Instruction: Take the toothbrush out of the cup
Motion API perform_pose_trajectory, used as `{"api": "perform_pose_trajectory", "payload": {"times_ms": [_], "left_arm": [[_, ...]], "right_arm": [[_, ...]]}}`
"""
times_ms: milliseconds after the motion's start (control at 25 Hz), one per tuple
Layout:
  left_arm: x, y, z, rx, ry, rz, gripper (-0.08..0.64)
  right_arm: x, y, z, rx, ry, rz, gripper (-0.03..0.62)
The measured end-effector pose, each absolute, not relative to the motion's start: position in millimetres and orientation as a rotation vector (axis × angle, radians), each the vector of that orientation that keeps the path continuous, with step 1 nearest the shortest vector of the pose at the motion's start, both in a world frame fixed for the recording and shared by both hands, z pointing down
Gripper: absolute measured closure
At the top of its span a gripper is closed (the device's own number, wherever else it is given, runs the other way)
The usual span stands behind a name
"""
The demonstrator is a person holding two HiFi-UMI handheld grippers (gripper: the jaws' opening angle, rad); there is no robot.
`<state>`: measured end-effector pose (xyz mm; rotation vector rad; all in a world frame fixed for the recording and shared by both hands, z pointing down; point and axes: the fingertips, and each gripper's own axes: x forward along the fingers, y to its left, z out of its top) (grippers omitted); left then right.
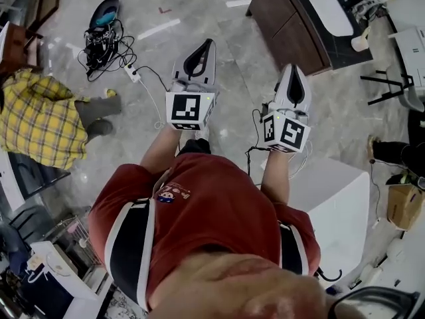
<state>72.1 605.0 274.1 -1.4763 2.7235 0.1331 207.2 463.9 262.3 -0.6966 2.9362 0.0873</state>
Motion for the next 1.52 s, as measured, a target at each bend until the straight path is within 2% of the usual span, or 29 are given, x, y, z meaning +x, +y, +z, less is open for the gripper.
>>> {"api": "perform_pose_trajectory", "payload": {"times_ms": [320, 880, 1200, 1520], "left_arm": [[25.6, 582.4, 263.4, -1.508, 2.673, 0.123, 0.555], [-9.3, 525.2, 272.9, -1.519, 2.671, 0.072, 0.555], [-46.0, 417.0, 270.6, -1.589, 2.648, 0.063, 0.555], [-43.6, 278.2, 262.5, -1.734, 2.561, 0.038, 0.555]], "right_arm": [[165.6, 448.0, 253.2, -0.74, 2.903, 0.106, 0.583], [127.2, 390.3, 271.6, -0.736, 2.878, 0.039, 0.583], [91.5, 288.5, 272.5, -0.78, 2.848, -0.012, 0.583], [101.3, 167.3, 272.8, -0.903, 2.826, -0.028, 0.583]]}}
